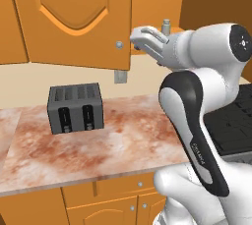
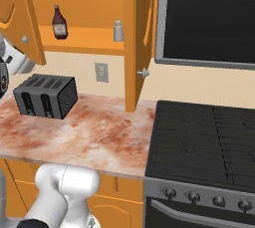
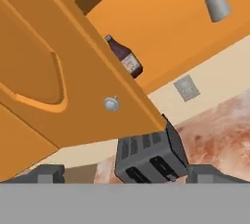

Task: Move the ketchup and shaker from the cabinet to the dining counter.

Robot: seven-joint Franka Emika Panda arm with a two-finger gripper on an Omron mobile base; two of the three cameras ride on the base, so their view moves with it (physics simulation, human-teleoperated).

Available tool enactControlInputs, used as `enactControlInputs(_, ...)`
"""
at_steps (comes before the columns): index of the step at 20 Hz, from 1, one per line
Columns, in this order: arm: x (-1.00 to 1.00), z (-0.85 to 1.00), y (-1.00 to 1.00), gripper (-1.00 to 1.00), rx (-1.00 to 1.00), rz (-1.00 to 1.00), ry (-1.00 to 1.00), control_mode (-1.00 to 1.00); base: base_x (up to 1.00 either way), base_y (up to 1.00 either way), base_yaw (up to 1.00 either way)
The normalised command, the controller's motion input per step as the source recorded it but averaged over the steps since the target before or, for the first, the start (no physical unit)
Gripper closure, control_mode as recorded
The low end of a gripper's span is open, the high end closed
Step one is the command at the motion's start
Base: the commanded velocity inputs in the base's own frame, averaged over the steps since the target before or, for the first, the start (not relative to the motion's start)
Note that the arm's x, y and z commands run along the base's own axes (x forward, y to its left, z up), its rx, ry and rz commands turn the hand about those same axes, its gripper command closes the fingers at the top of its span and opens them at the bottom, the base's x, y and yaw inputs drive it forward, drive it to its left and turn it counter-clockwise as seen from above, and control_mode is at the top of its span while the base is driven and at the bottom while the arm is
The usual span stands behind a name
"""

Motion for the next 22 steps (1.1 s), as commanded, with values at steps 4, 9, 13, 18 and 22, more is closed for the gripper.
enactControlInputs(4,0.31,0.11,-0.4,-1.0,0.24,-0.14,0.03,-1.0,0.0,0.0,0.0)
enactControlInputs(9,0.3,0.22,-0.33,-1.0,0.23,-0.13,0.13,-1.0,0.0,0.0,0.0)
enactControlInputs(13,0.1,0.3,-0.31,-1.0,0.29,-0.07,0.24,-1.0,0.0,0.0,0.0)
enactControlInputs(18,0.25,0.21,-0.19,-1.0,0.26,-0.03,0.19,-1.0,0.0,0.0,0.0)
enactControlInputs(22,0.4,0.08,-0.08,-1.0,0.24,0.0,0.04,-1.0,0.0,0.0,0.0)
